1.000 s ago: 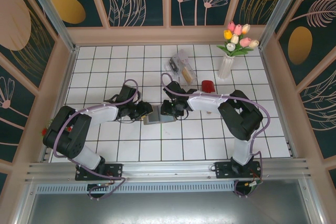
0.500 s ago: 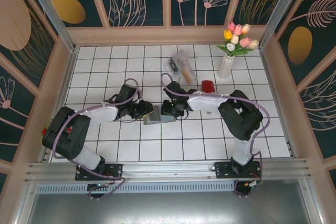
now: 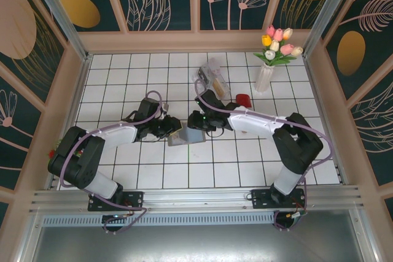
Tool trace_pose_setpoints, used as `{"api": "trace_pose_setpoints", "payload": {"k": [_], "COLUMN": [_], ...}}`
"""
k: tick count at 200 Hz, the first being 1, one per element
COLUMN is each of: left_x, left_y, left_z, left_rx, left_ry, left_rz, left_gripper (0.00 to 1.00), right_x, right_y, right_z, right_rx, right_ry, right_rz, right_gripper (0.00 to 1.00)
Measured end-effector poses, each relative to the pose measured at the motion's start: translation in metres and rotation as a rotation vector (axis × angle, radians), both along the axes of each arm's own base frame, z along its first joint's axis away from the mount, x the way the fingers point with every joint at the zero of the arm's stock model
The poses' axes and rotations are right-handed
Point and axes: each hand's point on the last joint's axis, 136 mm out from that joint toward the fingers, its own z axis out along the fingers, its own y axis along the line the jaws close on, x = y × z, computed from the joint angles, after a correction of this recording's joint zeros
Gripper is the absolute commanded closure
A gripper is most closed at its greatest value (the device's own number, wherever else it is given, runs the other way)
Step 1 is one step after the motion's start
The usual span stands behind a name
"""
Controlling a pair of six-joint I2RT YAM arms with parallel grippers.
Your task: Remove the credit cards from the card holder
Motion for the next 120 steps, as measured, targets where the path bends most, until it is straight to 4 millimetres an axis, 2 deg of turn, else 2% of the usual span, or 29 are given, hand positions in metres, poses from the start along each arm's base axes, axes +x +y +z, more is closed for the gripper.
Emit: {"api": "trace_pose_setpoints", "payload": {"k": [21, 49, 78, 120], "left_x": [0.0, -0.001, 0.0, 0.0], "left_y": [-0.009, -0.018, -0.025, -0.036], "left_z": [0.007, 0.014, 0.021, 0.022], "left_rx": [-0.034, -0.064, -0.097, -0.126], "left_ry": [-0.017, -0.036, -0.053, -0.057], "left_rz": [-0.018, -0.035, -0.044, -0.054], "left_gripper": [0.71, 0.69, 0.66, 0.55], "right_x": [0.002, 0.004, 0.004, 0.013], "right_y": [-0.002, -0.008, -0.029, -0.037], "right_z": [0.013, 0.017, 0.025, 0.049], "right_rx": [0.019, 0.04, 0.076, 0.144], "right_ry": [-0.032, -0.046, -0.059, -0.11], "right_rz": [-0.016, -0.048, -0.105, -0.15], "right_gripper": [0.66, 0.65, 0.63, 0.63]}}
